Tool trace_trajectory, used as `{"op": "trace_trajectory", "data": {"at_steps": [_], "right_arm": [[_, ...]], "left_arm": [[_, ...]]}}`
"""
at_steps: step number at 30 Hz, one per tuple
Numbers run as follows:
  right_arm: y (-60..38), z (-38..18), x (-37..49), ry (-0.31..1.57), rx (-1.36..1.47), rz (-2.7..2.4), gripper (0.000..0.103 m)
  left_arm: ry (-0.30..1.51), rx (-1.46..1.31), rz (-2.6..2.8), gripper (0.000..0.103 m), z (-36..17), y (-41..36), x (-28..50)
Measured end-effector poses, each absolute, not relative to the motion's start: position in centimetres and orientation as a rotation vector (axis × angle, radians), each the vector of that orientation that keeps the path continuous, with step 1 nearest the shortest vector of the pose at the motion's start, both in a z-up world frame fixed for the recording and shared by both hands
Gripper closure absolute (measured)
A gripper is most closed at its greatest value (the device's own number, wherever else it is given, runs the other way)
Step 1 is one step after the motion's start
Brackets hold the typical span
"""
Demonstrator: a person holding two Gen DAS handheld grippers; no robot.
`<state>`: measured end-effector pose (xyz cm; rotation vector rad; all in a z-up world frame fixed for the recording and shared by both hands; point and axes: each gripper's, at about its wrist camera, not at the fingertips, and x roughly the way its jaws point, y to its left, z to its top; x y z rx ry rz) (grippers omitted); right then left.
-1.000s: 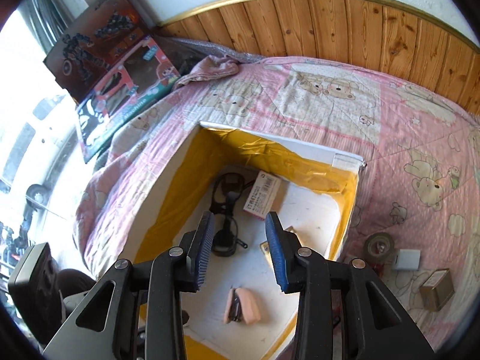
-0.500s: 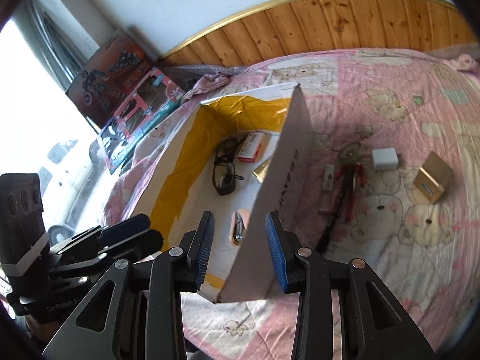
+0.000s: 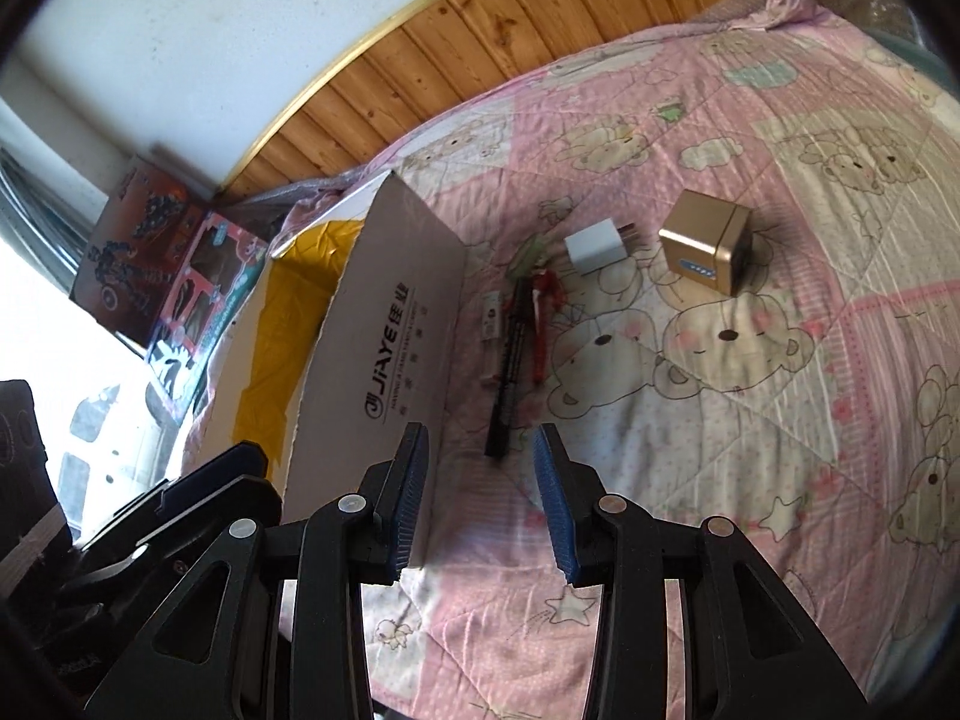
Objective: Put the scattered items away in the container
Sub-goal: 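Withdraw both open tools from the box toward the remaining items, then grasp the black marker with the right tool while the left tool reaches the red figure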
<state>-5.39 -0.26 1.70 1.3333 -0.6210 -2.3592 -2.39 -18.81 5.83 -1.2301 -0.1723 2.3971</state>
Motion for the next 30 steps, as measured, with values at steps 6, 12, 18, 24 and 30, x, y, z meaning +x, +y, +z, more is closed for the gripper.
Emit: {"op": "trace_trajectory", "data": {"at_steps": [6, 12, 18, 24, 30], "right_arm": [[0.0, 0.5, -8.1, -0.574, 1.409, -2.315, 0.063], [-4.9, -2.1, -13.1, -0.360, 1.495, -2.218, 0.063], [-8.8, -7.1, -17.7, -0.172, 1.625, -2.147, 0.065], [-5.7, -6.7, -17.3, -0.040, 1.651, -2.219, 0.090], [1.2, -5.6, -14.6, -0.168, 1.736, -2.211, 0.090]], "left_arm": [[-0.159, -1.307, 2.365, 0.055, 3.4, -16.4, -4.7], [-0.124, -1.395, 2.331, 0.055, 0.9, -15.8, -4.7], [-0.103, -1.388, 2.370, 0.057, 0.7, -17.0, -4.5], [-0.245, -1.375, 2.331, 0.056, 1.5, -17.3, -5.6], [-0.269, -1.346, 2.330, 0.055, 1.8, -14.7, -8.0]]}}
